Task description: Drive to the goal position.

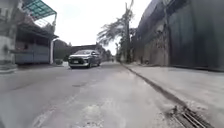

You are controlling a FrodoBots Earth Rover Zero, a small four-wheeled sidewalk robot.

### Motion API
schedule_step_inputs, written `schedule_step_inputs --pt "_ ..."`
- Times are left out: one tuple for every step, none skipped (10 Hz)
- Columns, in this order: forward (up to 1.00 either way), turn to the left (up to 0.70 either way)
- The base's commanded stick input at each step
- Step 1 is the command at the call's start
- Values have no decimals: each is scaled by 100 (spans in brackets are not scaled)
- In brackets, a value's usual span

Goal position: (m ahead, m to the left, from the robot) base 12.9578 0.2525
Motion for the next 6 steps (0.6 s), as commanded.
schedule_step_inputs --pt "100 0" --pt "100 0" --pt "100 0" --pt "100 0" --pt "100 0" --pt "100 0"
